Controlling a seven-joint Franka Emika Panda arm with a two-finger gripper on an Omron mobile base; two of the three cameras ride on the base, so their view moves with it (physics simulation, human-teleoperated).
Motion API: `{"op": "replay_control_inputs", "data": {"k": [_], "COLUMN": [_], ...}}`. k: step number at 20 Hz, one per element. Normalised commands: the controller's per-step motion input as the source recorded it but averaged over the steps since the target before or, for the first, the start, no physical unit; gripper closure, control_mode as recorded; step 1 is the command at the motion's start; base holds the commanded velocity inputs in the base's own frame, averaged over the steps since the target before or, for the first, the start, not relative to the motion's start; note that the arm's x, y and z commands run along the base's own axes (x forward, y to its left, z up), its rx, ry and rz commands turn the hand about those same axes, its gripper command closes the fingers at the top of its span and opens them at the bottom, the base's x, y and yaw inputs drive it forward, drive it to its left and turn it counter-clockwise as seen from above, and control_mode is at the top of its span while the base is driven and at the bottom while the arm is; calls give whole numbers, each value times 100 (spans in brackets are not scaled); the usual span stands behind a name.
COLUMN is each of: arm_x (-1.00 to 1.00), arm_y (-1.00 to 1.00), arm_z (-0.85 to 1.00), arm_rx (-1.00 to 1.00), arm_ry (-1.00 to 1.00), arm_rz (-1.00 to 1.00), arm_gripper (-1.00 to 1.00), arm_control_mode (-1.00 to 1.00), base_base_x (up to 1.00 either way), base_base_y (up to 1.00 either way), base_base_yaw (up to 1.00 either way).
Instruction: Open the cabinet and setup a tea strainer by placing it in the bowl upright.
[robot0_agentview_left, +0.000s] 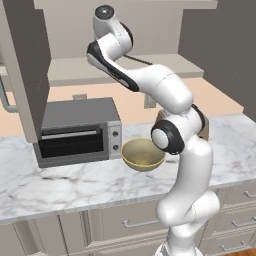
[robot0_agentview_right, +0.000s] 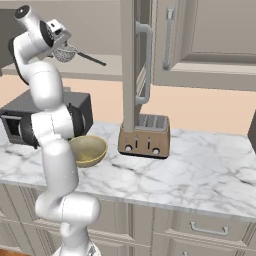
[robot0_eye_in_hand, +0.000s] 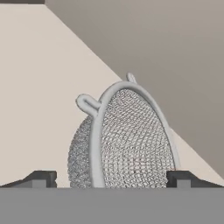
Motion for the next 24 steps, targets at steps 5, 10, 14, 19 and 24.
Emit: {"op": "replay_control_inputs", "data": {"k": [5, 10, 14, 19, 24], "arm_x": [0, 0, 0, 0, 1], "arm_y": [9, 5, 0, 5, 6], "arm_z": [-6, -6, -12, -4, -10], "arm_rx": [0, 0, 0, 0, -6], "arm_ry": [5, 1, 3, 0, -1], "arm_rz": [2, 2, 2, 2, 2], "arm_gripper": [-100, -100, 100, 100, 100], "arm_control_mode": [-100, -100, -100, -100, -100], "base_base_x": [0, 0, 0, 0, 0], "base_base_y": [0, 0, 0, 0, 0], "base_base_yaw": [0, 0, 0, 0, 0]}}
